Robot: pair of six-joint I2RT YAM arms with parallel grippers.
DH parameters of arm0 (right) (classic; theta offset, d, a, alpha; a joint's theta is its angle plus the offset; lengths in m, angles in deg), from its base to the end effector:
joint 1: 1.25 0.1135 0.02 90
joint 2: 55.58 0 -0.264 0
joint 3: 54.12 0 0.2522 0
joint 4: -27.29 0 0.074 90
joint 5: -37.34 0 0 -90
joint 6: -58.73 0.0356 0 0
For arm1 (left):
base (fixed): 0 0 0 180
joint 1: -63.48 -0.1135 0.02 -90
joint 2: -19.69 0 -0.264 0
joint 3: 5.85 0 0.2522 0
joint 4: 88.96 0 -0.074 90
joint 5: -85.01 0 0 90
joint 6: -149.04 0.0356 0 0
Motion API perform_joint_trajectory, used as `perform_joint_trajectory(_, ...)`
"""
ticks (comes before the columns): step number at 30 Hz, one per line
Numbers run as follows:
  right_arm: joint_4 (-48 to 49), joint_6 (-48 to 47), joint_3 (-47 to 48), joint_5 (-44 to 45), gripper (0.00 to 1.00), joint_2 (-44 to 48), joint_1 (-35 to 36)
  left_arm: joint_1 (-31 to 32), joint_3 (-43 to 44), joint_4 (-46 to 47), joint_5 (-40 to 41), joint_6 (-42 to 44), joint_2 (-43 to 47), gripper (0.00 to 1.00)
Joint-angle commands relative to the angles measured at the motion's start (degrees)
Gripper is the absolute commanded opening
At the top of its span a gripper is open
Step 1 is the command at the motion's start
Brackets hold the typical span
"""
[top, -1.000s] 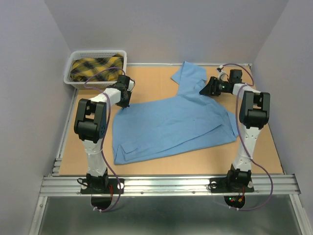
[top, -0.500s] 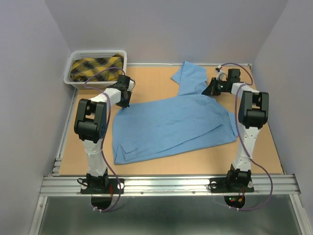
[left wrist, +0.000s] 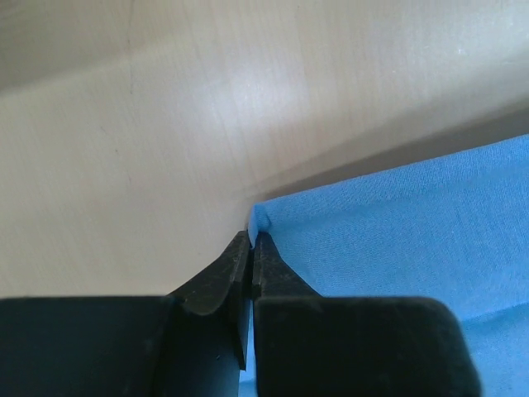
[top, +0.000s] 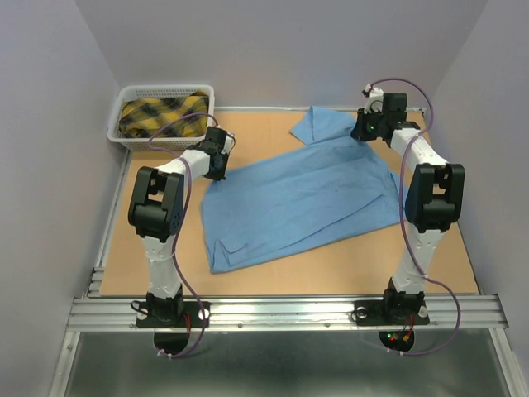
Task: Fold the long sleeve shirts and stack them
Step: Fold the shirt
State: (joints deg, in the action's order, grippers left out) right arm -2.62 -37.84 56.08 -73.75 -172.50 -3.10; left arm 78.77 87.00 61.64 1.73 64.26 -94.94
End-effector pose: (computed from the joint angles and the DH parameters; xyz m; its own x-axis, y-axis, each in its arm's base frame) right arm 0.4762 -0.0026 0.2554 -0.5628 -0.0886 -0.8218 -0.3250 0.9379 0.1215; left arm 0.4186 -0.1101 0.1747 -0.7310 0.2935 -0.6160 0.2587 0.9546 0.1478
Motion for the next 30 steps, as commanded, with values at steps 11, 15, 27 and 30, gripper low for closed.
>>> perform_joint_trajectory(11,2.34,19.64,-2.21,16.51,0.57,6.08,-3.15,-1.31,1.68,-5.54,3.92,-2.48,7.2,0.44)
perform_joint_trajectory(15,2.34,29.84,-7.21,13.79,0.57,9.87,-4.13,-1.23,3.53,-5.63,0.06,-4.77,13.44,0.72)
perform_joint_trajectory(27,22.09,54.1,-33.4,2.54,0.51,12.25,-8.17,10.55,-0.6,7.54,-17.96,-19.0,19.71,0.76)
perform_joint_trajectory(30,31.41,59.9,-41.93,0.17,0.47,12.07,-10.8,11.25,-4.72,10.62,-20.69,-21.9,17.17,0.75)
